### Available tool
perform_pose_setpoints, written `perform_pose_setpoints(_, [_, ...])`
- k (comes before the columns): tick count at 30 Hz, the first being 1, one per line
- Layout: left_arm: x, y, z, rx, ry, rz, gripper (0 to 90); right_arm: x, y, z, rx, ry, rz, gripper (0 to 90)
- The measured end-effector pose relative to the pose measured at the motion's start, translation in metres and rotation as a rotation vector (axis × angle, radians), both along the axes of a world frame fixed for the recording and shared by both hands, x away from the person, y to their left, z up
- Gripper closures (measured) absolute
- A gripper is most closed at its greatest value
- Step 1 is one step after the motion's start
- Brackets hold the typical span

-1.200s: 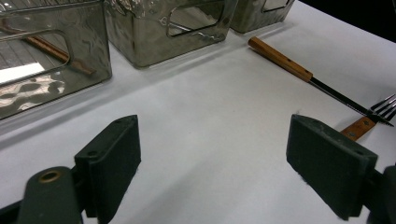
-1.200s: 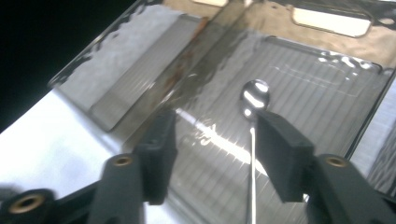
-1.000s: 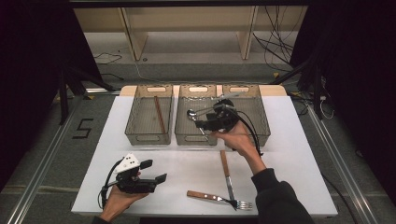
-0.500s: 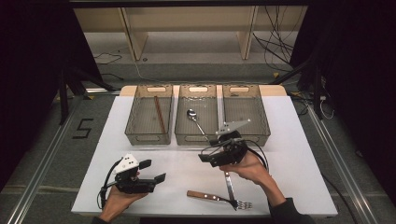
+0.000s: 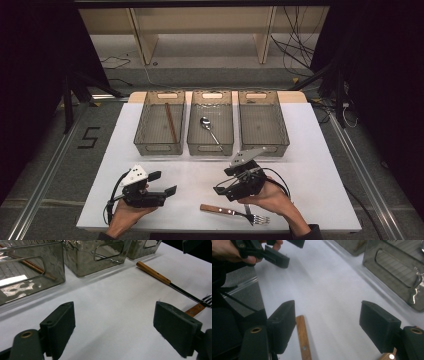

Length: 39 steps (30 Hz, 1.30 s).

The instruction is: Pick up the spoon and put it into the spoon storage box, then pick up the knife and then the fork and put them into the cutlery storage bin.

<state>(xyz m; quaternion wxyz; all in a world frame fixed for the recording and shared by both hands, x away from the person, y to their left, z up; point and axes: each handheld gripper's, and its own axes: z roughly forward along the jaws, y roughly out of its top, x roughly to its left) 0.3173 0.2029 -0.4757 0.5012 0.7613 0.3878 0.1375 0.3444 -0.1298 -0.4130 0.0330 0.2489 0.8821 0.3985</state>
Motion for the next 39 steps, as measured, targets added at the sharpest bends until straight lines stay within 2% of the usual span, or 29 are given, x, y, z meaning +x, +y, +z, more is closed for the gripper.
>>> perform_pose_setpoints(7, [-0.001,0.0,0.001,-0.012,-0.007,0.01,17.5,-0.005,-0.006,-0.007,-0.026,0.014,0.003,28.5])
perform_pose_setpoints(14, [-0.001,0.001,0.001,-0.01,-0.009,0.013,17.5,-0.011,-0.008,-0.013,-0.076,0.022,0.021,27.9])
perform_pose_setpoints(36, [-0.002,0.003,0.0,-0.007,-0.009,0.016,17.5,-0.024,0.006,-0.033,-0.242,0.061,0.102,22.9])
perform_pose_setpoints(39, [-0.002,0.002,-0.001,-0.006,-0.008,0.017,17.4,-0.025,0.007,-0.036,-0.252,0.06,0.107,23.1])
